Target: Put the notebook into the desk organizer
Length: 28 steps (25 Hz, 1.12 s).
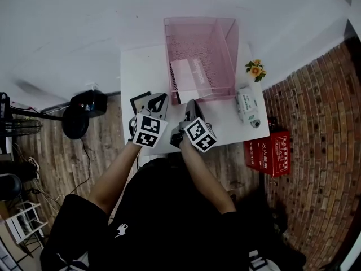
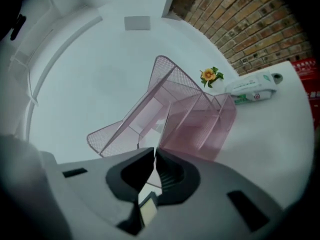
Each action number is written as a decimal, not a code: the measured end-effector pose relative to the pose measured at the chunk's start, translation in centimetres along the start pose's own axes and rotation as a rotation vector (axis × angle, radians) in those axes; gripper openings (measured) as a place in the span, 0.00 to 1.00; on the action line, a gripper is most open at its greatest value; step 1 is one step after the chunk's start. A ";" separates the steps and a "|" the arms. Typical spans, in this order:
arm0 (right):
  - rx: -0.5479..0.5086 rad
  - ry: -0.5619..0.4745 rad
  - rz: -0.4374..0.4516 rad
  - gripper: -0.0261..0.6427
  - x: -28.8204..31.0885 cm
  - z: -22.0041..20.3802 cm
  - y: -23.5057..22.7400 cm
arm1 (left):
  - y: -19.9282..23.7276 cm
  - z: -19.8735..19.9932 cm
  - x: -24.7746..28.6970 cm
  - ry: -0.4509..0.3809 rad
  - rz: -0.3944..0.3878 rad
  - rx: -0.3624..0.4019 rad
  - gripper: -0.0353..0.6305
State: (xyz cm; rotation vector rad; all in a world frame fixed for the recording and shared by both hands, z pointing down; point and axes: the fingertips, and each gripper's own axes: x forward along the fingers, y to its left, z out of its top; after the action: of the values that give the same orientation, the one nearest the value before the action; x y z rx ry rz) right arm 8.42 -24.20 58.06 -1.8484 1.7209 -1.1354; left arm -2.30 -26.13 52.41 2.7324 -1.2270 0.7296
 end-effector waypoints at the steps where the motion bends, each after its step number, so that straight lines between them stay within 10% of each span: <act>1: 0.028 0.007 0.008 0.06 0.0 -0.5 0.3 | 0.0 0.0 0.0 0.000 -0.006 0.003 0.06; 15: -0.034 -0.006 0.005 0.06 3.5 1.0 0.8 | 1.8 -0.1 -0.6 -0.026 -0.037 0.036 0.06; 28: -0.467 0.089 -0.026 0.08 4.2 1.4 2.5 | 2.4 -1.5 -2.1 -0.040 -0.067 0.007 0.06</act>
State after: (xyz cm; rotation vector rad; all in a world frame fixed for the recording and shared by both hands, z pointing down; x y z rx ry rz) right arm 7.53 -28.99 56.61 -2.1115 2.1614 -0.8865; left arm -5.80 -25.98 52.50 2.7920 -1.1367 0.6770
